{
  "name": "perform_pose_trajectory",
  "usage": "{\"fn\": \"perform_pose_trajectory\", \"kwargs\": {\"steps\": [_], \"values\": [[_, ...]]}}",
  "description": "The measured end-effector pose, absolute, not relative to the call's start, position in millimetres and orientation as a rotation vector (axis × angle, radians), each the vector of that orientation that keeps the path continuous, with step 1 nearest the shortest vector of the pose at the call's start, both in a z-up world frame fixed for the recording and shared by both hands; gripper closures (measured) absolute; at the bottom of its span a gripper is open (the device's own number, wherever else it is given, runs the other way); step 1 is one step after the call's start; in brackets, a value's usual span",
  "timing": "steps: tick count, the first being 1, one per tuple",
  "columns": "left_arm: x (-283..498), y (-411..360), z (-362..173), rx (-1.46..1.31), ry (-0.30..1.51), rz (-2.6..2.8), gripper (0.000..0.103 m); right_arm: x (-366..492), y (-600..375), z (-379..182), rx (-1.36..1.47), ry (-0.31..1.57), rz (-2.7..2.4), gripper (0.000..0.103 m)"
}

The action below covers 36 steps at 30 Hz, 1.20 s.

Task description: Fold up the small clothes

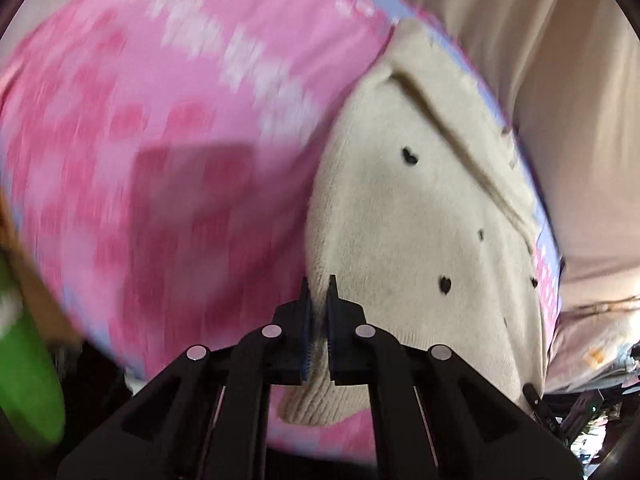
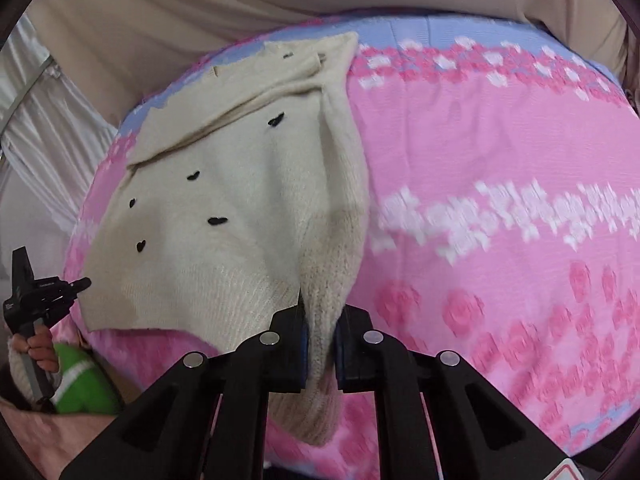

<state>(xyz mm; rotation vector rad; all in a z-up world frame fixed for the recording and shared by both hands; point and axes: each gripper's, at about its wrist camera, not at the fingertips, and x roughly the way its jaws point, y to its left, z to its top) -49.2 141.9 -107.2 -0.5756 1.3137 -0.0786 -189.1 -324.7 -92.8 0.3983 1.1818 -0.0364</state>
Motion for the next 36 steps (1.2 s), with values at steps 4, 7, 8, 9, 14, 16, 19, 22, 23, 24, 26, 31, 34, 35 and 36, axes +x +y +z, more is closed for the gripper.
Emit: {"fn": "perform_pose_trajectory", "kwargs": {"steps": [4,7,8,9,14,16,19,22,23,24,26,31,34,35,36], "values": [[-107.5,139.1,-124.3,-0.587,1.415,-0.050,0.099,-246.7,-322.6,-129.4,0.403,1.342,-0.006,0.095],[-138.8,143.6,-122.8,-0.574,1.471,-0.032,0.099,-285.7,-318.3,-153.1,0.470,1.476,0.057,0.095],[-146.1,148.0,-119.4,-0.578,1.487,-0.023,0.099,-297.1,-315.1,-156.2,0.476,1.515,0.089,0.095],[-151.3,154.1,-113.2,-0.588,1.492,-0.012,0.099,-301.5,-313.9,-155.0,0.472,1.530,0.107,0.095],[-121.0,170.1,-47.6,-0.708,1.340,-0.032,0.099,-267.1,-343.6,-92.5,0.641,1.320,0.140,0.095],[-77.7,158.3,-14.9,-0.715,1.233,-0.114,0.099,-225.4,-365.2,-56.1,0.660,1.135,0.136,0.095],[-7.8,130.8,20.6,-0.629,1.076,-0.206,0.099,-166.3,-402.0,-30.9,0.781,0.927,0.119,0.094],[51.2,101.6,34.8,-0.523,0.970,-0.220,0.099,-109.5,-423.4,-34.6,0.802,0.844,0.091,0.093],[76.0,89.7,33.6,-0.493,0.950,-0.218,0.099,-87.0,-428.5,-43.5,0.806,0.847,0.069,0.091],[100.4,79.4,28.0,-0.476,0.944,-0.182,0.099,-65.9,-432.6,-55.6,0.821,0.860,0.036,0.088],[142.8,63.5,6.0,-0.484,0.986,-0.182,0.097,-36.0,-443.5,-77.9,0.838,0.876,-0.067,0.084],[190.2,51.9,-38.1,-0.485,0.994,-0.027,0.094,-21.1,-457.3,-79.7,0.855,0.811,-0.201,0.082],[181.4,58.3,-27.9,-0.425,0.960,-0.074,0.060,-32.7,-444.6,-63.5,0.709,0.825,-0.161,0.059],[174.2,60.4,-24.4,-0.367,0.954,-0.072,0.032,-39.9,-436.9,-64.2,0.656,0.839,-0.132,0.049],[166.2,63.3,-24.8,-0.324,0.939,-0.055,0.027,-45.5,-430.1,-68.6,0.624,0.855,-0.115,0.048]]}}
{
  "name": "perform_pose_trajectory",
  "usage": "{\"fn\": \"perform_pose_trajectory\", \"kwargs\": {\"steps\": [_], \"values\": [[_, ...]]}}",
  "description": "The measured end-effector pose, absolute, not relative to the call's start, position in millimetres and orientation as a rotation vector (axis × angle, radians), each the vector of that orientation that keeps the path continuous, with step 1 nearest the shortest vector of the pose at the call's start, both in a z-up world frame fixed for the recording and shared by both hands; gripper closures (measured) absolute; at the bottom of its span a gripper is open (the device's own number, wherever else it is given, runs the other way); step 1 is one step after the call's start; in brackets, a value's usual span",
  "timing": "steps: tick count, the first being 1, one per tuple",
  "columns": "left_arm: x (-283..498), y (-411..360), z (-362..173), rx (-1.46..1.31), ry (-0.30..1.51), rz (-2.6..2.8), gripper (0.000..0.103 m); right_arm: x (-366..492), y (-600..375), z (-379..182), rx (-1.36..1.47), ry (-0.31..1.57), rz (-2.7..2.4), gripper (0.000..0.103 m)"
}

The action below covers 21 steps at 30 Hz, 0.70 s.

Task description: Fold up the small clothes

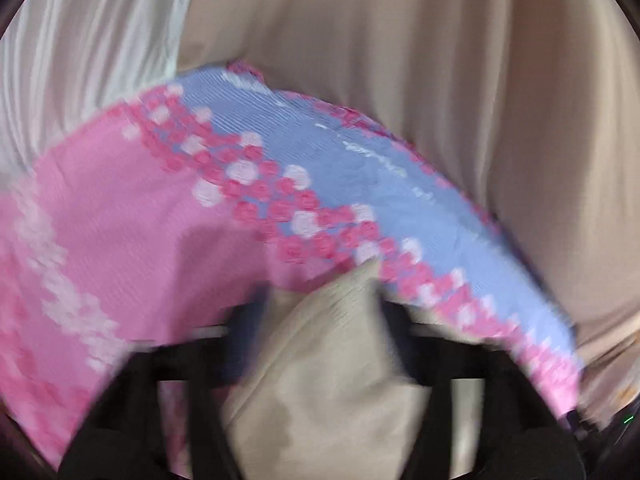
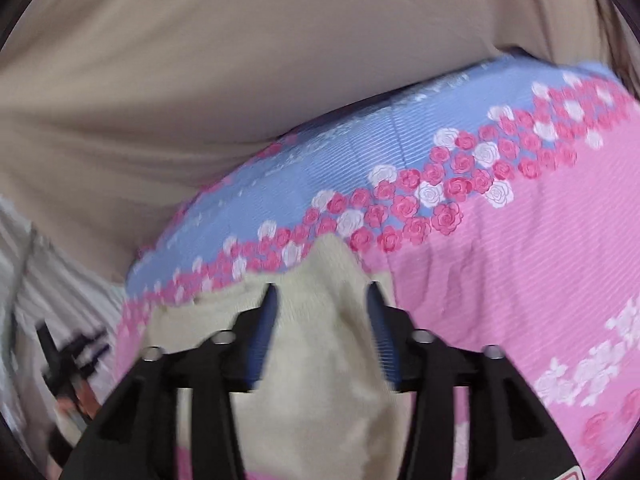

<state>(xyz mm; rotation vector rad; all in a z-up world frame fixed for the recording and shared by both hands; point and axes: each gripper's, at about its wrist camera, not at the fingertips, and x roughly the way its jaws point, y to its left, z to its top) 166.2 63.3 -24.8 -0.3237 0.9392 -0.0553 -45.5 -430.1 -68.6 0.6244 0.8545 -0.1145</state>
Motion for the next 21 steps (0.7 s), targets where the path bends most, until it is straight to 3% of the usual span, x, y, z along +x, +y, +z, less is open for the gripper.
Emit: {"fn": "perform_pose_trajectory", "kwargs": {"steps": [3,7,9,10,13,15,18,21], "values": [[158.3,60.7,-43.1,-0.204,0.949,-0.064,0.026,-54.3,-418.2,-99.4,0.549,0.945,-0.156,0.048],[162.9,55.9,-82.9,-0.185,1.077,-0.030,0.031,-55.4,-415.5,-146.5,0.656,1.027,-0.189,0.048],[163.3,54.1,-99.0,-0.232,1.138,-0.066,0.054,-52.8,-411.5,-153.6,0.680,1.032,-0.156,0.067],[165.5,52.1,-106.1,-0.237,1.167,-0.090,0.086,-51.6,-410.1,-152.8,0.678,1.039,-0.145,0.094],[164.3,55.8,-101.9,-0.232,1.177,-0.104,0.094,-61.3,-412.1,-119.4,0.676,0.978,-0.136,0.095],[162.0,68.2,-92.7,-0.268,1.169,-0.095,0.094,-68.5,-413.7,-105.5,0.634,0.963,-0.146,0.095],[165.9,71.1,-112.9,-0.215,1.234,-0.037,0.094,-63.0,-416.4,-150.9,0.579,1.129,-0.182,0.094],[162.9,62.0,-113.9,-0.170,1.235,-0.041,0.093,-64.3,-417.4,-149.1,0.605,1.114,-0.201,0.081]]}}
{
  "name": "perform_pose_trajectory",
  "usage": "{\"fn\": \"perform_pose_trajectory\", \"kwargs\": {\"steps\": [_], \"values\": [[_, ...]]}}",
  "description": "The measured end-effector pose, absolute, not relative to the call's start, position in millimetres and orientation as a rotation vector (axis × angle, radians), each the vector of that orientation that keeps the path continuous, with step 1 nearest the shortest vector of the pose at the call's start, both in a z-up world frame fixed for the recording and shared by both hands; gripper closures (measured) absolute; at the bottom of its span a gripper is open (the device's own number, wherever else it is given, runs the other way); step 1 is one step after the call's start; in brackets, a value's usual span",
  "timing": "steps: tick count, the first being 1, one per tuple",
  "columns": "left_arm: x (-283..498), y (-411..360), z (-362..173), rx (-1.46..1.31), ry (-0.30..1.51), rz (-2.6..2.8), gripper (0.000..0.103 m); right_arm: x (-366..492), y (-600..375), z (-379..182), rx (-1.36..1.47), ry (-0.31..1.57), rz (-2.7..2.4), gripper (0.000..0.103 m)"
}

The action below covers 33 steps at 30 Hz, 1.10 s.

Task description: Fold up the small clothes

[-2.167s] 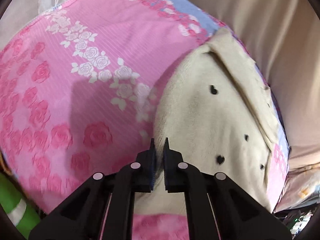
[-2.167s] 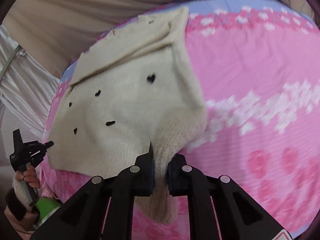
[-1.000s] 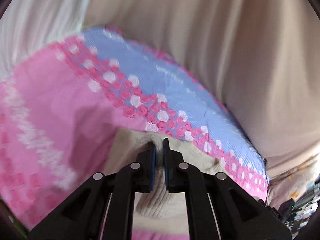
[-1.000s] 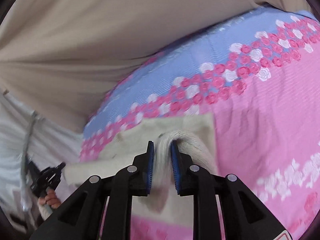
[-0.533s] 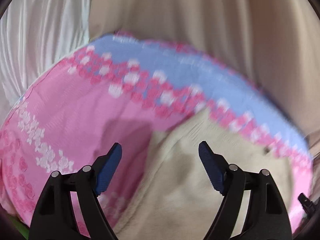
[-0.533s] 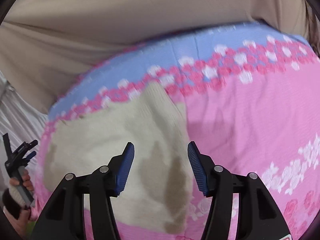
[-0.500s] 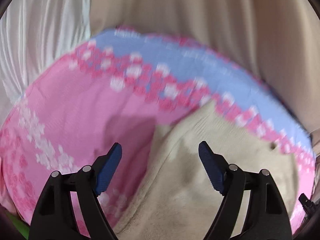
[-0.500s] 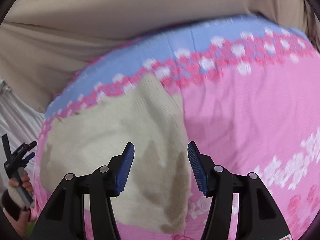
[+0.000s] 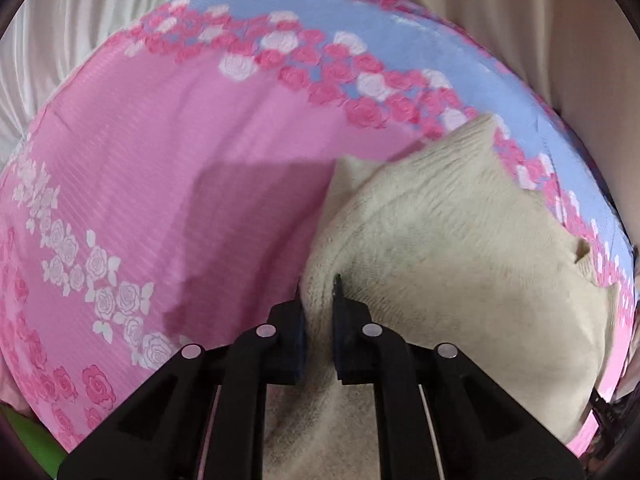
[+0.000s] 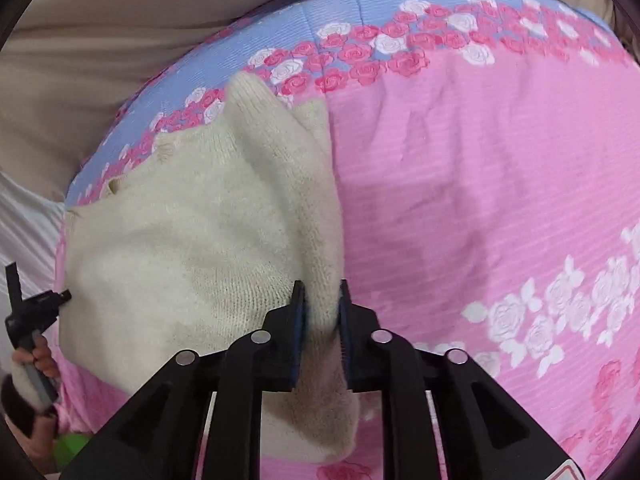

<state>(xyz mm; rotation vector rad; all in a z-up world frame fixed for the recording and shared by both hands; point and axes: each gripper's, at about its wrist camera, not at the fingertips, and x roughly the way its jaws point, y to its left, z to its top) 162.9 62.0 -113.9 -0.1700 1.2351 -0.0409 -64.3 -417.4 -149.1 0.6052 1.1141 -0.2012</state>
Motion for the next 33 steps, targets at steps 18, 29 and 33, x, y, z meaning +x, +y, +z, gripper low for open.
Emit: {"fn": "perform_pose_trajectory", "kwargs": {"steps": [18,29,33], "values": [[240.8,18.6,-109.5,-0.192,1.205,-0.057,0.096,50.1,-446.9,-132.5,0.519,1.048,-0.250,0.095],[139.0,87.2,-100.2,-0.303,1.198,-0.072,0.050,-84.3,-425.7,-132.1,0.627,1.066,-0.201,0.049],[86.8,106.0,-123.3,-0.453,1.298,-0.053,0.044,-129.5,-397.6,-163.4,0.773,1.116,-0.125,0.048]]}}
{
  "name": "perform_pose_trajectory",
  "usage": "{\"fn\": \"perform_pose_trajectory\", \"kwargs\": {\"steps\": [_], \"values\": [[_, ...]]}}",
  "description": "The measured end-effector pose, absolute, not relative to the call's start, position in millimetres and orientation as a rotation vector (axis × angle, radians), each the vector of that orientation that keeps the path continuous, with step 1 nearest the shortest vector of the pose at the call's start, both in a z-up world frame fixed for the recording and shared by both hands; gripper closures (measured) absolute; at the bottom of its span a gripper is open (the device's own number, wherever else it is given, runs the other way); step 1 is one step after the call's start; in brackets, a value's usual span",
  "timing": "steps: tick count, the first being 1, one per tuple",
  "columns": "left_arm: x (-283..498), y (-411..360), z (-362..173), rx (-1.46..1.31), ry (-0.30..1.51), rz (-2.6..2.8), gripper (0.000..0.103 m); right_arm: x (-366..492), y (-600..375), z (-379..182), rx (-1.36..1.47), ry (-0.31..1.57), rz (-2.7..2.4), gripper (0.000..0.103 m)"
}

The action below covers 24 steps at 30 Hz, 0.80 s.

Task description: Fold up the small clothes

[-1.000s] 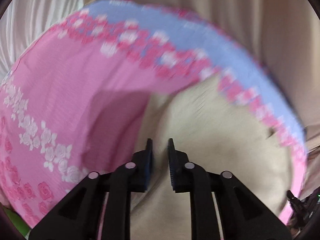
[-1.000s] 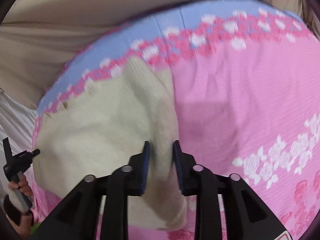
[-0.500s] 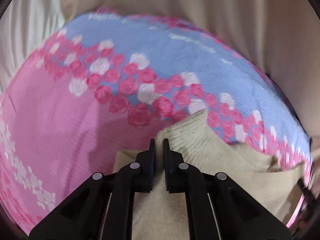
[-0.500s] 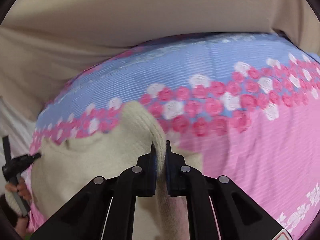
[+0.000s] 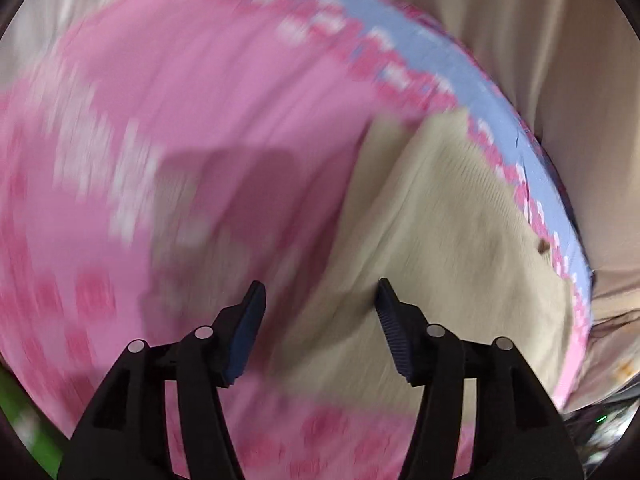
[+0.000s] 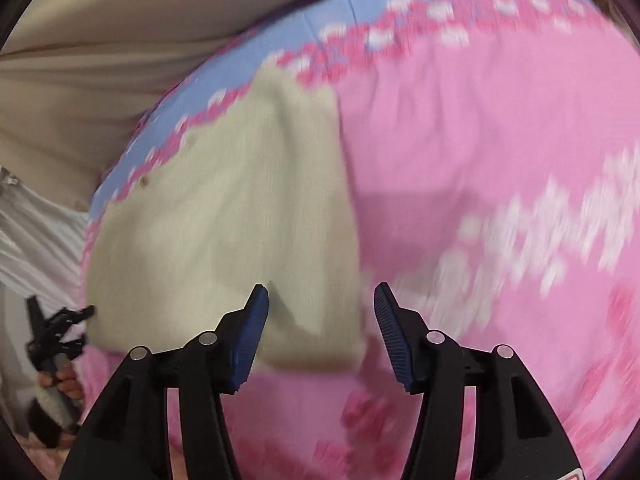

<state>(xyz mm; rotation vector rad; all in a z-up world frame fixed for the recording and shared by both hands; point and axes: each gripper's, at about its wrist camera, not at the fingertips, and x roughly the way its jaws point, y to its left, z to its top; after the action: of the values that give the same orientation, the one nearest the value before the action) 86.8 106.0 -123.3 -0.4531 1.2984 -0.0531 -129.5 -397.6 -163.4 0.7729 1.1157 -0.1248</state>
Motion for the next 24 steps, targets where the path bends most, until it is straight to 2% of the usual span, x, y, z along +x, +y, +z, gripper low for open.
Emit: {"fn": "perform_pose_trajectory", "kwargs": {"steps": [1,4,6,7,8,11,14,17,21,24], "values": [[79.7,107.5,-128.8,-0.493,1.309,-0.051,0.039,-133.2,-391.5,-171.3,0.813,1.115,-0.125,0.043],[68.9,105.6,-142.9,-0.623,1.323,-0.028,0.034,-126.6,-384.0,-184.8,0.917,1.067,-0.110,0.039],[71.5,102.1,-143.5,-0.619,1.310,-0.032,0.039,-117.5,-384.7,-185.7,0.952,1.033,-0.106,0.042],[74.1,99.6,-143.7,-0.605,1.311,-0.028,0.055,-113.0,-385.9,-186.8,0.976,1.022,-0.087,0.067],[78.4,97.4,-142.4,-0.596,1.316,-0.045,0.073,-107.7,-389.5,-184.5,0.990,1.018,-0.085,0.073],[79.8,103.2,-123.2,-0.636,1.309,-0.064,0.081,-108.7,-390.0,-142.2,0.877,0.978,-0.103,0.082],[62.8,113.9,-95.1,-0.639,1.278,-0.108,0.085,-125.1,-391.4,-107.3,0.770,0.986,-0.118,0.084],[35.1,119.9,-95.6,-0.638,1.335,-0.110,0.086,-149.9,-393.2,-98.6,0.695,1.044,-0.142,0.084],[-13.2,121.6,-119.6,-0.561,1.434,-0.081,0.087,-196.0,-389.2,-129.6,0.653,1.186,-0.178,0.083],[-38.9,124.6,-137.2,-0.541,1.433,-0.066,0.084,-219.4,-388.1,-171.6,0.661,1.285,-0.171,0.077]]}}
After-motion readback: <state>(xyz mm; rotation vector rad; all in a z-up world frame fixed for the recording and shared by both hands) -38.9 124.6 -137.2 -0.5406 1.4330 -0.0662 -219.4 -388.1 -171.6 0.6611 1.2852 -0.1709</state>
